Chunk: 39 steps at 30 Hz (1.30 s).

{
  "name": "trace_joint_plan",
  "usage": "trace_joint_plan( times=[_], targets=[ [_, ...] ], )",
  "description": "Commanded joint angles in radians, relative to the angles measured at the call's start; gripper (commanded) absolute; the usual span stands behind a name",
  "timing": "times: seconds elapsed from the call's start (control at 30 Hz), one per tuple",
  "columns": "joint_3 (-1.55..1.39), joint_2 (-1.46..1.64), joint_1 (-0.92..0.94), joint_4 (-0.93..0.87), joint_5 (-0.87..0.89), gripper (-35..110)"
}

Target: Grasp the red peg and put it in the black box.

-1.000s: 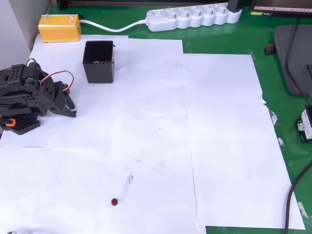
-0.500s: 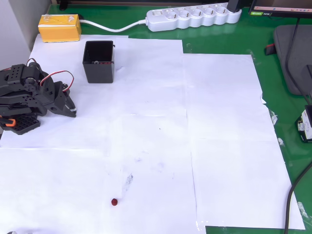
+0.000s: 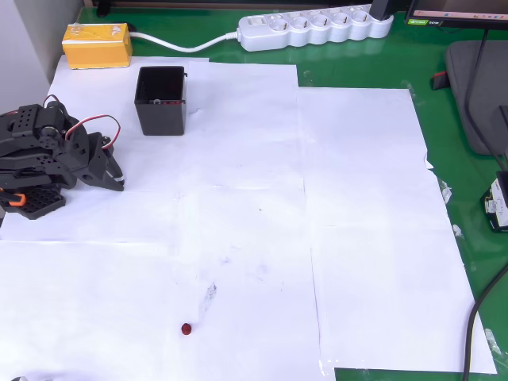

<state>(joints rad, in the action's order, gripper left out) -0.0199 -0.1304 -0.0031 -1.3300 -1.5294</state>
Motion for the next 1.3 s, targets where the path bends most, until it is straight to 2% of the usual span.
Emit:
trace_joint_plan(
  times=[0.0, 1.07, 1.27],
  targets=[
    [0.08, -0.1, -0.009, -0.091, 0.005, 0],
    [0.08, -0.067, 0.037, -0.064, 0.005, 0],
    [0.08, 0.279, 0.071, 0.454, -0.02, 0]
  ],
)
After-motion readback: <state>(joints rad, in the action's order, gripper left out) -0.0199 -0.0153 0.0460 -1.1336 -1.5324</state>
